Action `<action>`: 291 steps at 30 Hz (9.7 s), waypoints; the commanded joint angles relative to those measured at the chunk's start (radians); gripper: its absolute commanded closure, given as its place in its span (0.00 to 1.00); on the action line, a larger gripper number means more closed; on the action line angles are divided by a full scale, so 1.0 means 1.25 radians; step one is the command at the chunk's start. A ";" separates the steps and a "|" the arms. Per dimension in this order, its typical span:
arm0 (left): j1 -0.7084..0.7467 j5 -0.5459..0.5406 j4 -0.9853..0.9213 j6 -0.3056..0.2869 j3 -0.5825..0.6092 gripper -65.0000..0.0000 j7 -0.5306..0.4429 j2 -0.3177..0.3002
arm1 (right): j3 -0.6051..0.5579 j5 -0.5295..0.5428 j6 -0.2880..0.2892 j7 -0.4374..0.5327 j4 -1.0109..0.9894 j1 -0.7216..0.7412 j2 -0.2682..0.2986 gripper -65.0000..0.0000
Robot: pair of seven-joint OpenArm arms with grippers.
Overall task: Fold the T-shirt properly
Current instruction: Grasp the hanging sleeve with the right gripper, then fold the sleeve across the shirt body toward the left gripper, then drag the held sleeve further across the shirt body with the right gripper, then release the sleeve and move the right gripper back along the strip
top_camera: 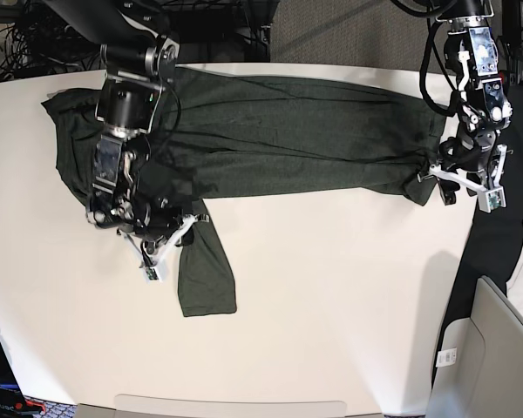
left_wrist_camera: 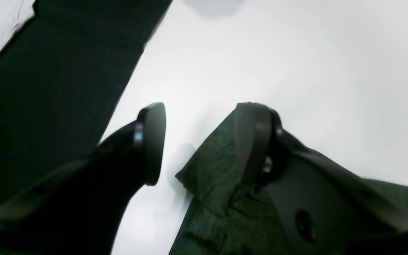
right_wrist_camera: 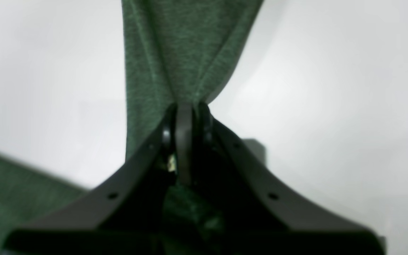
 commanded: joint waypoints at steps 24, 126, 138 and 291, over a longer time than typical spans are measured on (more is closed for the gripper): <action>-0.007 0.000 0.015 0.000 -0.032 0.53 -0.022 -0.011 | -0.191 0.585 0.098 -0.221 0.377 -0.252 -0.002 0.99; 0.010 0.000 0.025 -0.002 -0.032 0.53 -0.022 0.015 | -0.412 0.085 -0.113 0.024 0.128 -0.061 0.003 0.39; 0.009 0.000 0.025 -0.002 -0.027 0.53 -0.022 0.015 | -0.412 0.088 -0.112 0.024 0.016 -0.032 -0.030 0.81; 0.039 0.000 0.025 -0.003 -0.034 0.46 -0.003 -0.018 | -0.568 0.427 0.005 -0.020 0.365 -0.138 0.043 0.62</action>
